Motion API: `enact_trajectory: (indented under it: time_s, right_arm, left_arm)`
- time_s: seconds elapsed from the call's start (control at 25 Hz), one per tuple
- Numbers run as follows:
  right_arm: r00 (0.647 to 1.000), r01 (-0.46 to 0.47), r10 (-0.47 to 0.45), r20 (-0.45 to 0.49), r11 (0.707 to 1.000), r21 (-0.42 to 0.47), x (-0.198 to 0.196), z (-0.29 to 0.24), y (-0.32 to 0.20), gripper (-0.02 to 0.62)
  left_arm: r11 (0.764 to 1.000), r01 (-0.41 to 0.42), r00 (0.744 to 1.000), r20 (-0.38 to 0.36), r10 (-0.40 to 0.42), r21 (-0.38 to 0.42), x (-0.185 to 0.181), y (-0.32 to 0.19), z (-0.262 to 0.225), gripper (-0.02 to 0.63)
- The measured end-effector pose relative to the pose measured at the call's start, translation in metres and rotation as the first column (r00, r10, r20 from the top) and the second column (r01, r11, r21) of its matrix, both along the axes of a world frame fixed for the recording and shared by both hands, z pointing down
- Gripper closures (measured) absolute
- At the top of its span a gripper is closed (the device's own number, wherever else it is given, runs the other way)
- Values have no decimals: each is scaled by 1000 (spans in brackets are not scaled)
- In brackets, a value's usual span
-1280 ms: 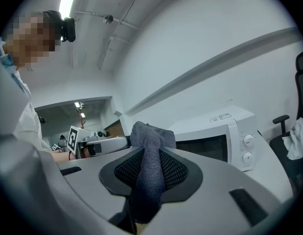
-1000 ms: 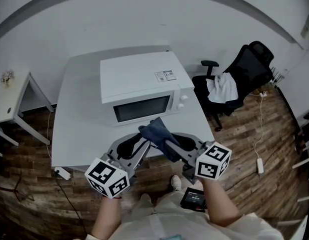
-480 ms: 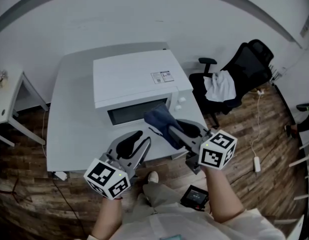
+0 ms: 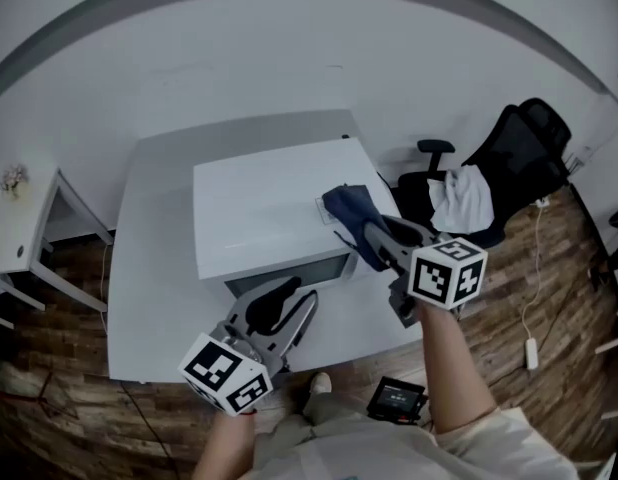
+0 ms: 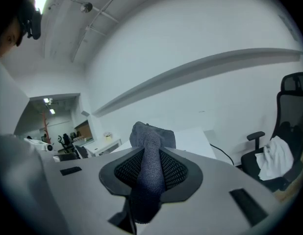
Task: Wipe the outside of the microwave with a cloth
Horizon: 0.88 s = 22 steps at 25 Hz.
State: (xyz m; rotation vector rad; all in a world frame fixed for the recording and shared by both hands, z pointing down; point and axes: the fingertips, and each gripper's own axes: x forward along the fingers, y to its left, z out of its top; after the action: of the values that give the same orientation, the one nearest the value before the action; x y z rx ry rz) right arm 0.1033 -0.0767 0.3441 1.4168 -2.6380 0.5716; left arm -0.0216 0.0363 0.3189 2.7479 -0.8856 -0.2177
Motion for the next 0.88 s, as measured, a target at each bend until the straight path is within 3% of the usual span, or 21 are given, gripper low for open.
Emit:
enact_trajectory:
  time_s: [0.16,0.36,0.48,0.6,0.72,0.88]
  right_arm:
    - [985,-132,128,-113,991,-29,25,8,-37,489]
    - [919,-286,262,-296,957,-40,58,16,-86,489]
    - [858,-340,283,-429,938,-62,69,37,-95,488]
    - [811,-351,236,-536,929,-122,71,67,-96,486]
    - [791,-371,249,-558,921,-115,69,74,-95,488]
    - [811,-372,249,-529,918,-140,58,75,-93,488]
  left_arm:
    - [999,30,1000,-10,-30,26,-5,-11,-10,488]
    - [999,47,999,-8,-46,15,-4,-48,-17,488]
    - [1000,25,1000,-15,-25,10,-9,-54,-20,488]
    - [1000,1,1000,-16,-1,1,-16,-58,-24,489]
    - [1000,-8,1000,-18,7,-13,-26,-64,-21,488]
    - [999,-7,999,-45,5,-43,-39,-75,-17,489]
